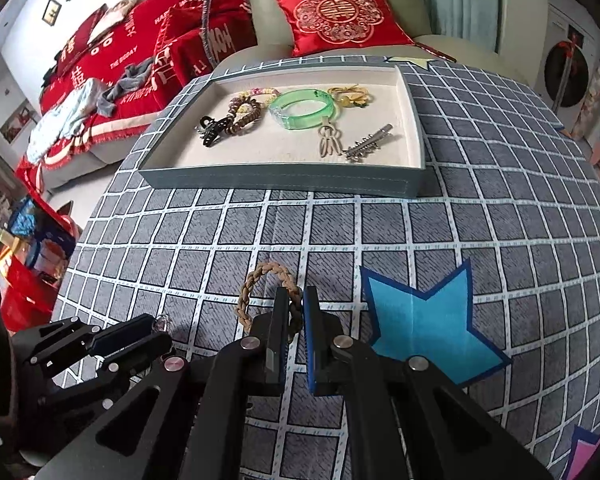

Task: Organize jewelry
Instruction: 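Grasp the silver charm with the left tool while the right tool grasps the braided brown hair tie, then carry the charm and braided hair tie over the tray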

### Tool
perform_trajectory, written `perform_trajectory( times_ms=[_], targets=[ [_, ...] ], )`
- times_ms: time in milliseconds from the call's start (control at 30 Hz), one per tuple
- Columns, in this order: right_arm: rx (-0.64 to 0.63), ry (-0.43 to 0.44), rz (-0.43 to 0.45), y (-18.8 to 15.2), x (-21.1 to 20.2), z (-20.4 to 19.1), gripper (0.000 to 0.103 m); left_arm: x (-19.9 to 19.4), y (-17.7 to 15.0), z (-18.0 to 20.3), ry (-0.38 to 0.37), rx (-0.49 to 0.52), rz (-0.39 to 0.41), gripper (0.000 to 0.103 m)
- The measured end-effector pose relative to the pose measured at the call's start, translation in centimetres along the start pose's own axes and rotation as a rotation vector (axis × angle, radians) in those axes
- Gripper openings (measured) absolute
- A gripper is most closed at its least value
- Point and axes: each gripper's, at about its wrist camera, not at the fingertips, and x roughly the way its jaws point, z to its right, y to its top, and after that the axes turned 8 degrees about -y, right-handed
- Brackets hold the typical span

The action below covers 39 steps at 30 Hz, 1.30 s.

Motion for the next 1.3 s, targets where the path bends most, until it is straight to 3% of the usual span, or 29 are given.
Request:
perform_trajectory(
  times_ms=[600,1300],
  targets=[
    [0.086,0.041,0.068,2.2,-3.1,1.6,0.008,-2.9,4.8,-2.2,0.038,0.016,0.103,0.032],
    [0.124,0.063,0.084,7.7,-0.7,1.7,0.008,-0.4,10.0,-4.9,0.065,-0.008,0.138,0.032]
  ],
)
